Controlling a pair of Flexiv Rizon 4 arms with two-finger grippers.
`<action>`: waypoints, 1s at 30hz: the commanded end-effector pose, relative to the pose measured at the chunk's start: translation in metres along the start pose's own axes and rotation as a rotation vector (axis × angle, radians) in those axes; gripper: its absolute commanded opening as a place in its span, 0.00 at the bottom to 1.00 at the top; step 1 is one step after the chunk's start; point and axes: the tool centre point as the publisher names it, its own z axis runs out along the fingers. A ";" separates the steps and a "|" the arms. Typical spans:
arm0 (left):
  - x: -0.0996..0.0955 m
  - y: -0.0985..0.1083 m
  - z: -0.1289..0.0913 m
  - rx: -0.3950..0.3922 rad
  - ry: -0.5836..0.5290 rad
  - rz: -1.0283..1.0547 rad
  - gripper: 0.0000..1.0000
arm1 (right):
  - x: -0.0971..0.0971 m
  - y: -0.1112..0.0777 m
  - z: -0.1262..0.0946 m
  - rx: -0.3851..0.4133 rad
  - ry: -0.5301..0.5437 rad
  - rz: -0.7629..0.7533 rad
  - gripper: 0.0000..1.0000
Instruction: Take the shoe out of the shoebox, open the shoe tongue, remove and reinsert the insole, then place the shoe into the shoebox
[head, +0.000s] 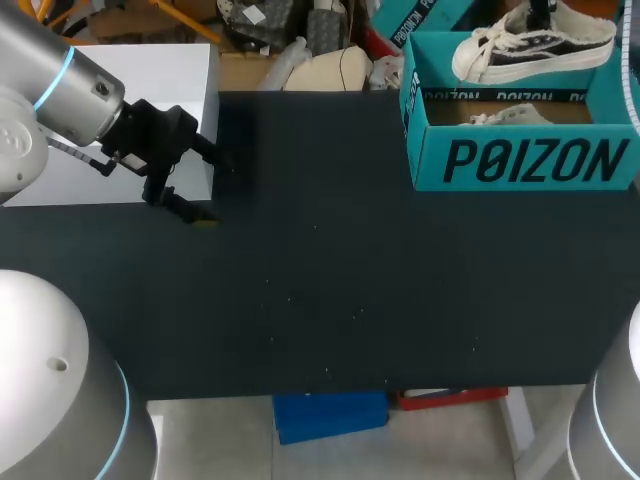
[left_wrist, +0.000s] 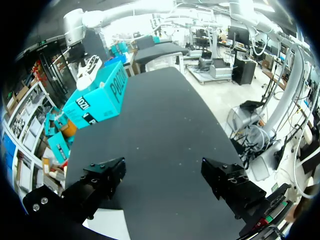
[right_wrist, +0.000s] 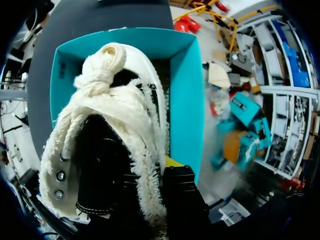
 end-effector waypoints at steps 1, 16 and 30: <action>0.001 0.000 0.002 -0.002 -0.003 0.001 1.00 | -0.035 0.001 0.034 -0.021 0.058 -0.006 0.00; 0.001 0.000 0.002 -0.002 -0.003 0.001 1.00 | -0.026 0.024 0.112 -0.101 0.118 0.001 0.00; 0.001 0.000 0.002 -0.002 -0.003 0.001 1.00 | -0.003 0.039 0.170 -0.115 0.167 0.051 0.00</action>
